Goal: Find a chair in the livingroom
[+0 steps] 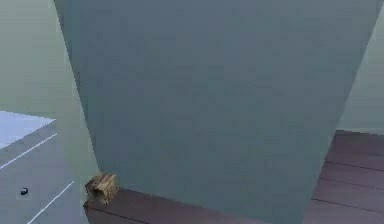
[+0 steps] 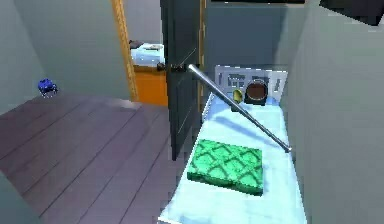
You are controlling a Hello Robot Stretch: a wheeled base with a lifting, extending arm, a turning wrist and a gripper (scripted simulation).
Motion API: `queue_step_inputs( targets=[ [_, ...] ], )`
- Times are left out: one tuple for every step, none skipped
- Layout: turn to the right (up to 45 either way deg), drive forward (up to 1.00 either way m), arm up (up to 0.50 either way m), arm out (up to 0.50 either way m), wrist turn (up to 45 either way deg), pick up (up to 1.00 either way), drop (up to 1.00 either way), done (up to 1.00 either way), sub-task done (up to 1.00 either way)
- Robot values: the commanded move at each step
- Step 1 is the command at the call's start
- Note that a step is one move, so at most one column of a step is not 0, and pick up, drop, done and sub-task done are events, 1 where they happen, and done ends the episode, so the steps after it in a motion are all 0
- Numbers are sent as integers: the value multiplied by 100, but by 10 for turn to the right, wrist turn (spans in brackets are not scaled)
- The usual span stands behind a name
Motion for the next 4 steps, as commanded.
queue_step_inputs(
  targets=[
    [330, 0, 0, 0, 0, 0, 0, 0, 0],
    [0, 45, 0, 0, 0, 0, 0, 0, 0],
    [240, 0, 0, 0, 0, 0, 0, 0, 0],
    [0, 30, 0, 0, 0, 0, 0, 0, 0]
  ],
)
